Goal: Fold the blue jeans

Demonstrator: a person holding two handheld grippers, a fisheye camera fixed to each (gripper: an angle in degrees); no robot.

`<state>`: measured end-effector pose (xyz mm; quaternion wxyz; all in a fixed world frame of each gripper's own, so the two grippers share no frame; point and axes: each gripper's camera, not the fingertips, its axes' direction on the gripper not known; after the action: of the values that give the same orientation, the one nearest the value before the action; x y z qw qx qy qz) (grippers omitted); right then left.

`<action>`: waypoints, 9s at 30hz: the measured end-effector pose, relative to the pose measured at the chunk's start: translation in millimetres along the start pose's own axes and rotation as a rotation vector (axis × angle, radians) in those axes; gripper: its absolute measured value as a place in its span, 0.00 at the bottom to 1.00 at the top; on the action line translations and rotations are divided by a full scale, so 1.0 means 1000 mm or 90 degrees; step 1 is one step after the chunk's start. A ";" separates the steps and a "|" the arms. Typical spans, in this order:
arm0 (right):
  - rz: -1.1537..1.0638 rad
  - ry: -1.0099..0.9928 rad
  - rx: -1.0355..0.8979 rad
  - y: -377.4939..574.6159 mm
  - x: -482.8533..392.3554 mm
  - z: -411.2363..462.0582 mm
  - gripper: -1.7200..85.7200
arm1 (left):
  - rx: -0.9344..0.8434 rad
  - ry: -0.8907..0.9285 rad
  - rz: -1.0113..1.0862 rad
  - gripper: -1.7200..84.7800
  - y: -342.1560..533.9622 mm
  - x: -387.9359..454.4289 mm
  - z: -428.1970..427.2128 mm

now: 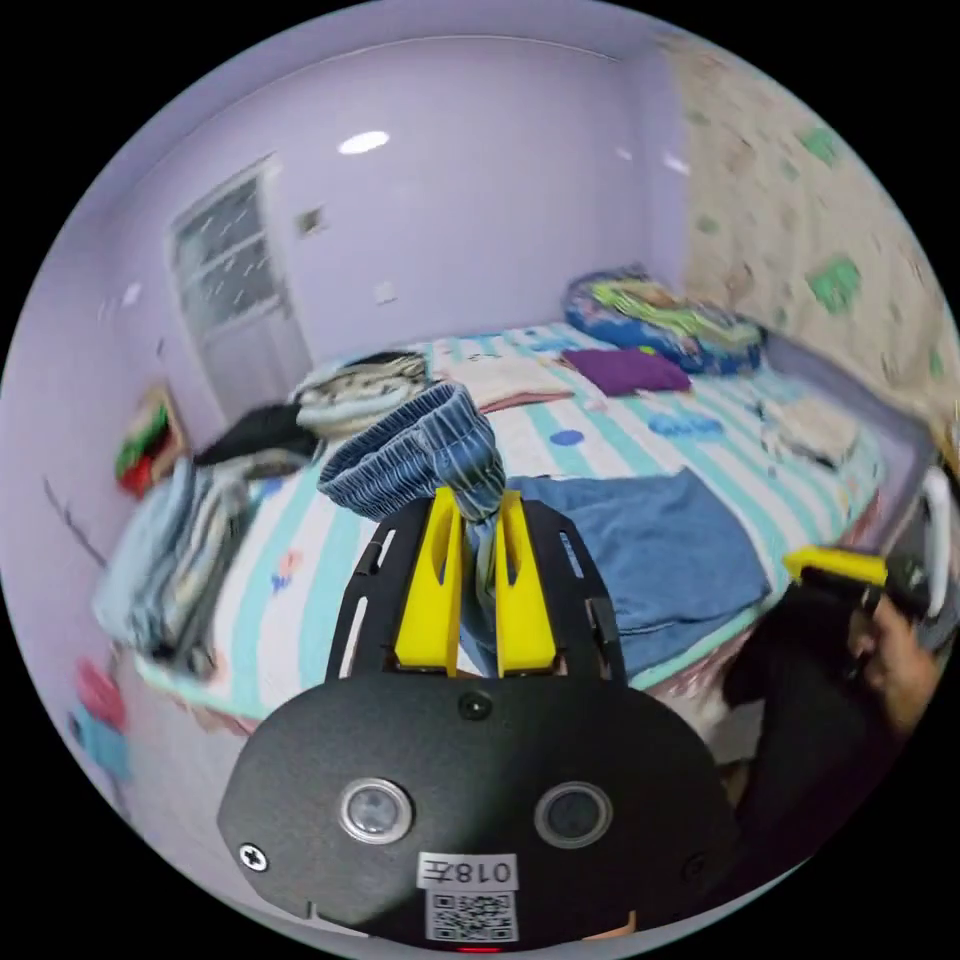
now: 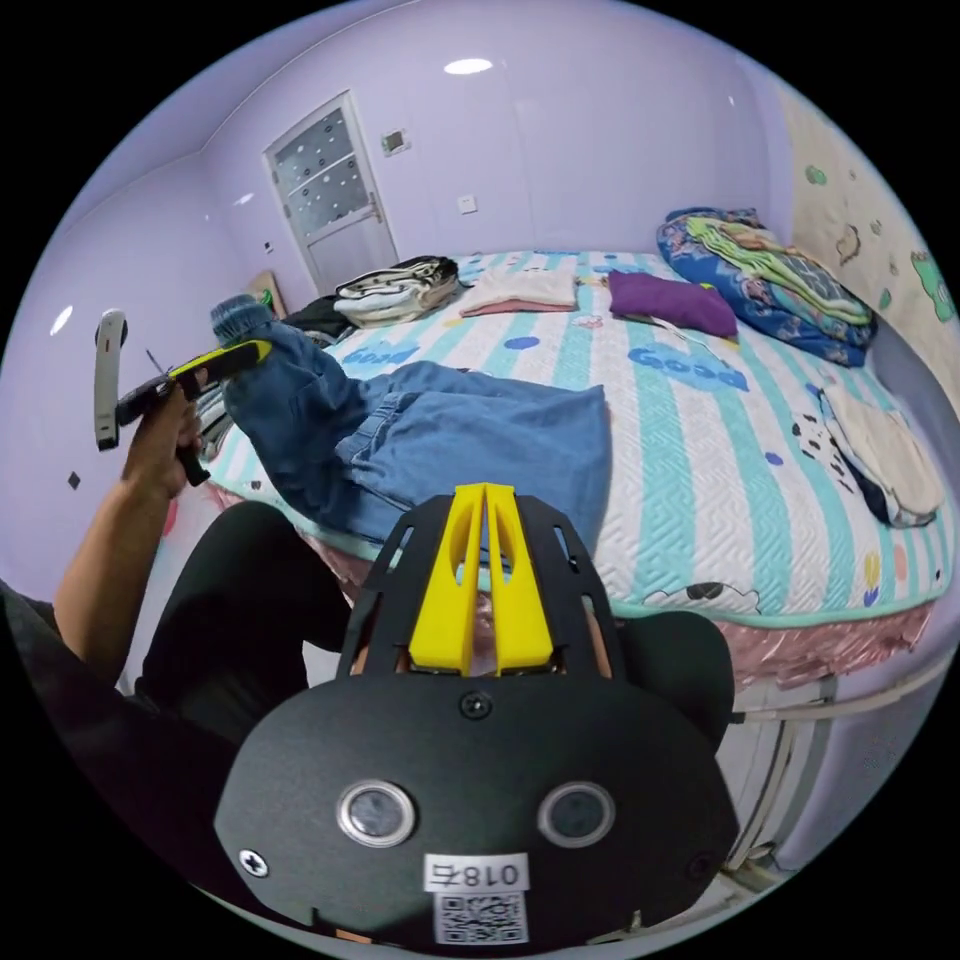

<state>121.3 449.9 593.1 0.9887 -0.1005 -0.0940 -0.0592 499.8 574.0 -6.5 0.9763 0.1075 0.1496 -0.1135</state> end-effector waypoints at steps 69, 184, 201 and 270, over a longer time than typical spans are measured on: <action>-0.346 0.029 -0.208 -0.116 -0.042 0.042 0.11 | -0.112 0.282 0.139 0.08 -0.005 0.107 0.056; 0.238 -0.552 -0.359 -0.372 0.230 -0.040 0.18 | -0.319 0.709 -0.329 0.17 0.209 -0.102 0.441; 0.184 -0.609 -0.260 -0.353 0.190 -0.145 0.10 | -0.268 0.765 -0.323 0.02 0.188 -0.138 0.417; -0.131 0.172 -0.189 -0.427 -0.092 0.120 0.10 | -0.148 0.213 0.117 0.09 0.001 0.104 0.394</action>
<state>-47.2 68.9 770.8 0.9554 -0.2264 0.0390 -0.1855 702.5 459.2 327.5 0.9499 0.0249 0.3111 0.0133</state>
